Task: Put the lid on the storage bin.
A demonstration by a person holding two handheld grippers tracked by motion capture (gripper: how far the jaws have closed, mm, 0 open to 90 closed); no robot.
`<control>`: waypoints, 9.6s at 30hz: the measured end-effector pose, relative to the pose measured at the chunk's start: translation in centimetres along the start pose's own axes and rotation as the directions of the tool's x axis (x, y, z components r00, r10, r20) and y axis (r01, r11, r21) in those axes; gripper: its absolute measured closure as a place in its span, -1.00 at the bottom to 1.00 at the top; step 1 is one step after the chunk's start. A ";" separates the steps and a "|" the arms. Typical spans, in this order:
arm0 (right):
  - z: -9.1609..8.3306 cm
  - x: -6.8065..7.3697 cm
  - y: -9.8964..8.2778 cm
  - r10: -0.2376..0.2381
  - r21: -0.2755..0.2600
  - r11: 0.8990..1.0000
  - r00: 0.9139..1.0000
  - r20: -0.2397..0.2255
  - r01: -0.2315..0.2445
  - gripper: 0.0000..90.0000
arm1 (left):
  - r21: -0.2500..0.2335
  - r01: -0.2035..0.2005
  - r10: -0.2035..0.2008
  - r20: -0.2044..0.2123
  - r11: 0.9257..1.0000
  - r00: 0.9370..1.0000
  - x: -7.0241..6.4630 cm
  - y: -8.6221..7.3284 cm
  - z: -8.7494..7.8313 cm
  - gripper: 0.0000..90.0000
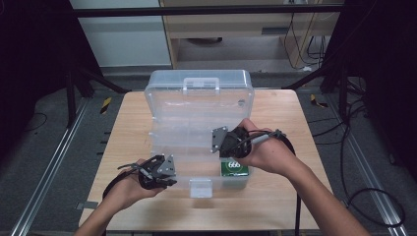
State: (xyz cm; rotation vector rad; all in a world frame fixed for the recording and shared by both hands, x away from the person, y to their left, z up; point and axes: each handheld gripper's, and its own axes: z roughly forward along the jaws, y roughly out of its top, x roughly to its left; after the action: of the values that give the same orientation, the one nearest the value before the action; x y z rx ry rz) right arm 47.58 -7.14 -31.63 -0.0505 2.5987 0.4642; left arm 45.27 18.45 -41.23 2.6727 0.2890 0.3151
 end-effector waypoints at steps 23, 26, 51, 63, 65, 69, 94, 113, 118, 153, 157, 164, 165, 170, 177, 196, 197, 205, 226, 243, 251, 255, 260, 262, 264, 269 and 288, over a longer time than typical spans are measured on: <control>0.0 0.5 -0.4 0.006 -0.023 1.000 1.000 -0.006 -0.006 0.84 | 0.006 -0.026 0.027 -0.019 1.000 0.999 -0.2 0.0 0.2 0.60; 0.0 0.5 -0.5 0.001 -0.021 1.000 1.000 -0.007 -0.001 0.84 | -0.036 -0.022 0.021 -0.018 0.999 1.000 -0.3 0.0 -0.4 0.45; 0.0 1.1 -0.8 0.014 -0.040 0.999 1.000 0.007 -0.014 0.83 | -0.384 0.292 -0.331 -0.039 0.876 0.943 4.3 -1.5 -12.2 0.99; 0.0 1.6 -0.9 0.006 -0.038 0.999 1.000 0.018 -0.005 0.82 | -0.391 0.344 -0.390 -0.042 0.854 0.920 6.6 -0.8 -11.8 1.00; 0.0 1.7 -0.9 0.005 -0.040 0.999 1.000 0.016 -0.005 0.82 | -0.395 0.349 -0.396 -0.044 0.850 0.917 6.7 -0.7 -11.8 1.00; 0.1 1.8 -1.0 0.004 -0.040 0.999 1.000 0.017 -0.003 0.82 | -0.399 0.363 -0.413 -0.043 0.842 0.910 7.1 -0.7 -11.9 1.00; 0.5 3.3 -1.0 -0.007 -0.031 1.000 1.000 0.001 0.007 0.82 | -0.428 0.455 -0.510 -0.016 0.781 0.860 8.2 -2.1 -12.2 1.00; -0.6 4.2 -3.0 0.124 -0.115 0.986 0.992 0.021 -0.121 0.54 | -0.418 0.451 -0.501 -0.010 0.789 0.866 7.6 -2.3 -11.8 1.00; -1.5 4.8 -4.2 0.209 -0.161 0.967 0.977 0.047 -0.199 0.37 | -0.419 0.451 -0.499 -0.006 0.788 0.867 7.2 -2.6 -11.6 1.00; -2.9 7.6 -10.8 0.465 -0.172 0.883 0.866 0.182 -0.437 -0.46 | -0.393 0.416 -0.467 -0.041 0.820 0.883 4.3 -4.7 -9.0 1.00; -2.7 7.7 -11.1 0.473 -0.158 0.880 0.858 0.201 -0.448 -0.48 | -0.390 0.418 -0.471 -0.046 0.820 0.881 4.3 -5.0 -8.7 1.00; -2.4 7.9 -12.0 0.498 -0.146 0.867 0.840 0.215 -0.476 -0.50 | -0.390 0.423 -0.477 -0.047 0.818 0.878 4.2 -5.3 -8.3 1.00; -2.4 7.9 -12.1 0.499 -0.147 0.866 0.839 0.217 -0.478 -0.50 | -0.392 0.427 -0.480 -0.041 0.815 0.877 4.1 -5.4 -8.3 1.00; -2.4 8.1 -12.6 0.509 -0.145 0.861 0.832 0.223 -0.488 -0.51 | -0.392 0.427 -0.480 -0.042 0.815 0.876 4.0 -5.5 -8.2 1.00; -2.3 8.4 -13.4 0.526 -0.144 0.850 0.820 0.226 -0.506 -0.51 | -0.386 0.430 -0.480 -0.041 0.816 0.876 3.8 -5.8 -7.8 1.00; -1.7 8.7 -14.2 0.537 -0.126 0.843 0.811 0.232 -0.523 -0.53 | -0.359 0.423 -0.464 -0.030 0.832 0.886 3.2 -7.0 -6.2 1.00; -1.7 8.7 -14.2 0.541 -0.126 0.841 0.808 0.232 -0.527 -0.53 | -0.358 0.423 -0.463 -0.030 0.832 0.886 3.2 -7.0 -6.2 1.00; -1.6 8.6 -14.4 0.545 -0.127 0.838 0.804 0.237 -0.531 -0.53 | -0.350 0.418 -0.456 -0.032 0.839 0.889 3.1 -7.2 -5.8 1.00; -1.2 8.9 -14.9 0.552 -0.114 0.833 0.801 0.233 -0.541 -0.53 | -0.323 0.405 -0.441 -0.044 0.855 0.896 2.9 -7.5 -5.5 1.00; 1.3 7.0 -17.0 0.665 -0.150 0.744 0.702 0.254 -0.651 -0.57 | -0.354 0.426 -0.535 -0.315 0.833 0.784 6.6 -10.9 -6.1 0.82; 5.0 2.6 -20.2 0.822 -0.204 0.559 0.504 0.266 -0.804 -0.67 | -0.363 0.469 -0.588 -0.381 0.805 0.714 10.2 -11.8 -2.9 -0.02; 6.9 1.0 -21.9 0.855 -0.200 0.493 0.430 0.290 -0.847 -0.71 | -0.342 0.488 -0.594 -0.384 0.803 0.707 11.5 -11.8 -1.3 -0.19; 8.8 -0.3 -23.9 0.907 -0.199 0.386 0.331 0.259 -0.901 -0.74 | -0.302 0.528 -0.608 -0.364 0.794 0.705 12.8 -11.8 0.6 -0.40; 9.5 -0.6 -24.4 0.913 -0.193 0.368 0.313 0.262 -0.910 -0.74 | -0.290 0.543 -0.616 -0.356 0.788 0.703 13.2 -11.8 1.2 -0.48; 10.2 -0.8 -24.7 0.915 -0.186 0.360 0.307 0.262 -0.914 -0.74 | -0.273 0.558 -0.621 -0.354 0.783 0.699 13.6 -12.0 1.9 -0.52; 11.4 -1.1 -24.8 0.927 -0.202 0.331 0.278 0.253 -0.922 -0.75 | -0.280 0.582 -0.646 -0.330 0.763 0.688 14.2 -12.2 3.0 -0.62; 14.5 -1.4 -25.4 0.946 -0.226 0.261 0.202 0.254 -0.939 -0.81 | -0.288 0.647 -0.708 -0.270 0.706 0.652 14.6 -12.9 6.0 -0.82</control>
State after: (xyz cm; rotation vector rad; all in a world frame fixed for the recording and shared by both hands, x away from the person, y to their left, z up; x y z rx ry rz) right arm 58.64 -26.33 -50.82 1.6093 1.9184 0.8058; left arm 58.81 31.15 -49.66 2.1114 1.2896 0.5516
